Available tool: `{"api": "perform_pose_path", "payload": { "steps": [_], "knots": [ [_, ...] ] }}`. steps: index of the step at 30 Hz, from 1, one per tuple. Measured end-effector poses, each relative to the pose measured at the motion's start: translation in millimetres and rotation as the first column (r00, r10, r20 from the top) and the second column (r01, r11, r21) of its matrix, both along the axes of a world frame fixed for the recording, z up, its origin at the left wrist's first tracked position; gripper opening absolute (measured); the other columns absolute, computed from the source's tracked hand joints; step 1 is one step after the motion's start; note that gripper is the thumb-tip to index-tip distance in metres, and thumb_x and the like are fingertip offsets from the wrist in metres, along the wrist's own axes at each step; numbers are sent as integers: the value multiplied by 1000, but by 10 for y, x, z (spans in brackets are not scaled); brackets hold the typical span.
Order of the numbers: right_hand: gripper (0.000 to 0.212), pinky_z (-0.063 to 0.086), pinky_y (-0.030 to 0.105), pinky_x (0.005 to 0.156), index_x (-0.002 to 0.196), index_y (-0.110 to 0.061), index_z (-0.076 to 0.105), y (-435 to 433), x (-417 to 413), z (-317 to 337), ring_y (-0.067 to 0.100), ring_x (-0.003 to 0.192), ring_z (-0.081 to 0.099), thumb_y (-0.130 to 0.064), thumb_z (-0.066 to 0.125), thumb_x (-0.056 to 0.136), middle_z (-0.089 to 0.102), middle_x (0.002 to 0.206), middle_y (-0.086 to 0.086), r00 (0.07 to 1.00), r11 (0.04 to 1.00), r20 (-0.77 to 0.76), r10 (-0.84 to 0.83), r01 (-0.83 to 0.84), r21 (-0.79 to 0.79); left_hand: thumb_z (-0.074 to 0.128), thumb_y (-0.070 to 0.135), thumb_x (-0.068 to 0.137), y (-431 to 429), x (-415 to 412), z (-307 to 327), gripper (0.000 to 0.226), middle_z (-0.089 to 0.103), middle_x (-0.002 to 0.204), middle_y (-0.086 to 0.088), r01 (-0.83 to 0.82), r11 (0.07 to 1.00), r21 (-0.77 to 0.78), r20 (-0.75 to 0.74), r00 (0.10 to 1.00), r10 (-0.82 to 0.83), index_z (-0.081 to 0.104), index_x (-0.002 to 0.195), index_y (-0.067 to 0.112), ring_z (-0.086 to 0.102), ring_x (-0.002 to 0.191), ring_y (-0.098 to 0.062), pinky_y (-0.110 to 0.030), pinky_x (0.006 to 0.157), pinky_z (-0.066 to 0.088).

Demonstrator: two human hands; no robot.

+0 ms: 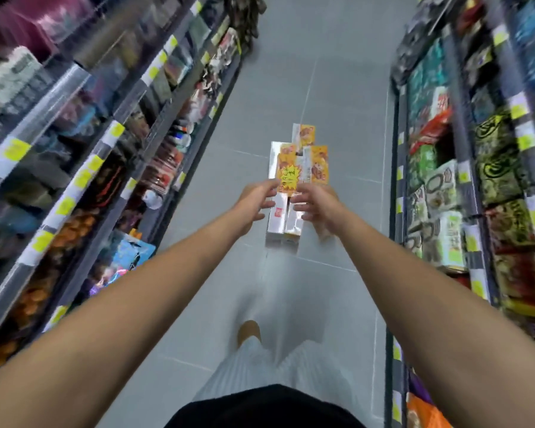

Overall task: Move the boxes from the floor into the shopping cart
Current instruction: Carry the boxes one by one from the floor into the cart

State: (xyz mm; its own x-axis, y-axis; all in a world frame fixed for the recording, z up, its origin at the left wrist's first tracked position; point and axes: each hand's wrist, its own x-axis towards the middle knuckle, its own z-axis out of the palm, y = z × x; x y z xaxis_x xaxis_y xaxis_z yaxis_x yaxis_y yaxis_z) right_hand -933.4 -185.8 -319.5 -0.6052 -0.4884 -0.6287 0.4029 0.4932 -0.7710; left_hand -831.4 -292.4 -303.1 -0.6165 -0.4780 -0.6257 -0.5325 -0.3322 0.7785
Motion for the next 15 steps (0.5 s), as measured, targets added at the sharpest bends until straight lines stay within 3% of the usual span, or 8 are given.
{"api": "perform_pose_path", "payload": {
  "steps": [6, 11, 15],
  "knots": [
    [13, 42, 26, 62, 99, -17, 60, 237, -883, -165, 16, 74, 60, -27, 52, 95, 66, 84, 2, 987, 987, 18, -161, 160, 27, 47, 40, 95, -6, -1019, -209, 44, 58, 129, 1, 168, 985, 44, 44, 984, -170, 51, 133, 18, 56, 102, -16, -30, 82, 39],
    [11, 45, 30, 70, 86, -21, 58, 437, -1794, -422, 16, 74, 61, -27, 53, 94, 67, 87, 3, 974, 972, 49, -219, 214, 99, 48, 40, 94, 75, -1937, -403, 42, 59, 129, 1, 180, 980, 87, 89, 978, -187, 52, 129, 17, 58, 106, -17, -35, 89, 40],
    [10, 45, 30, 70, 91, -19, 59, 496, -2519, -611, 17, 77, 61, -27, 53, 95, 67, 85, 2, 970, 966, 71, -230, 219, 136, 48, 38, 95, 176, -2602, -513, 39, 58, 130, 1, 156, 980, 123, 120, 978, -171, 51, 128, 18, 57, 111, -18, -33, 88, 38]
  ]
}}
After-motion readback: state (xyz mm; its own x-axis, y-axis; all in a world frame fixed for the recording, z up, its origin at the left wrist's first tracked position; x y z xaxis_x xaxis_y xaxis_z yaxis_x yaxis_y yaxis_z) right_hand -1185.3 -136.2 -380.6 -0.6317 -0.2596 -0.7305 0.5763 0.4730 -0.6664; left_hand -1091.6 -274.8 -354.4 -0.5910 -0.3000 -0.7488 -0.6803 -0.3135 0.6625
